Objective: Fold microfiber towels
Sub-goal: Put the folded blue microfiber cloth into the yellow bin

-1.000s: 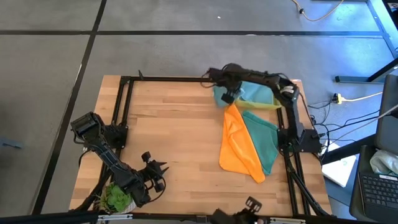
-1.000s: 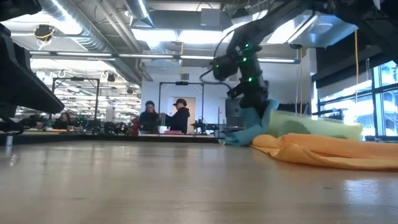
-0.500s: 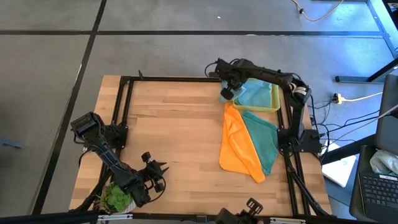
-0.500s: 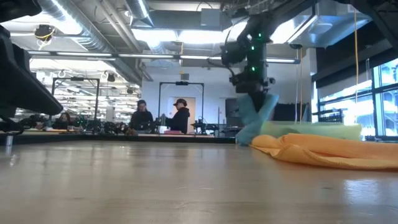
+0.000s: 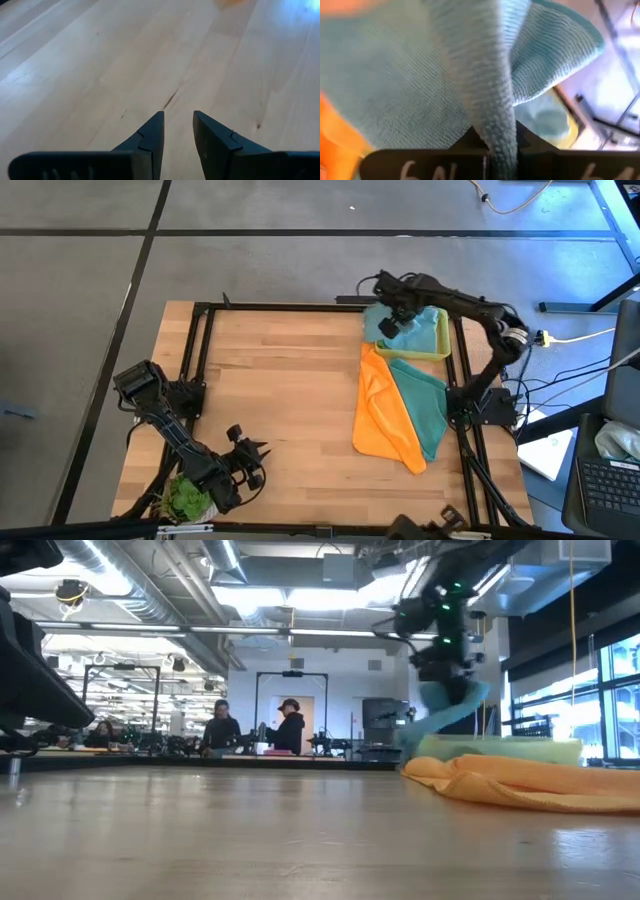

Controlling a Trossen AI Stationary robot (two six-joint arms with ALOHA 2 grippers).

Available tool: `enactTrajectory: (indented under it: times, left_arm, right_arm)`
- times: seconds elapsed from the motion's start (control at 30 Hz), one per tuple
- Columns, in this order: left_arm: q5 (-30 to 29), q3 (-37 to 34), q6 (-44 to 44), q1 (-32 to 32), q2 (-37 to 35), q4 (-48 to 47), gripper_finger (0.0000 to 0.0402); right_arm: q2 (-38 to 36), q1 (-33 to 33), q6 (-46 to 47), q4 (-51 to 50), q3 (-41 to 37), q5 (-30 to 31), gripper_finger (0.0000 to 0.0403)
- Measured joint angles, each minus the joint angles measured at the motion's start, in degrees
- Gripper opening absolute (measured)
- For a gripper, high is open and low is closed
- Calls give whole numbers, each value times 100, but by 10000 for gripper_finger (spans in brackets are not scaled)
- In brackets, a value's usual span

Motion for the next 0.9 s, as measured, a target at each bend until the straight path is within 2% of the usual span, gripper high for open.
enactTrajectory:
  times: [0.1, 0.3, 0.4, 0.53, 0.67, 0.9]
  left_arm:
    - [19, 0, -14, -4, 2, 0, 96]
    - [16, 0, -18, 2, 2, 0, 96]
    - [-39, 0, 4, 38, 2, 0, 96]
    - [-44, 0, 18, 98, 2, -2, 96]
    - [-38, 0, 20, 120, 2, -2, 96]
    - [20, 0, 20, 115, 2, 0, 96]
  right_arm:
    - [-387, -209, 65, 184, -740, -44, 10]
    - [-937, -585, -44, 1273, -2105, -56, 10]
    - [-1075, -730, -54, 1772, -2483, -28, 10]
    - [-1108, -910, 186, 1917, -2657, 6, 21]
    - [-1108, -1004, 384, 1724, -2633, -21, 65]
    - [-1138, -1024, 609, 1335, -2600, 113, 188]
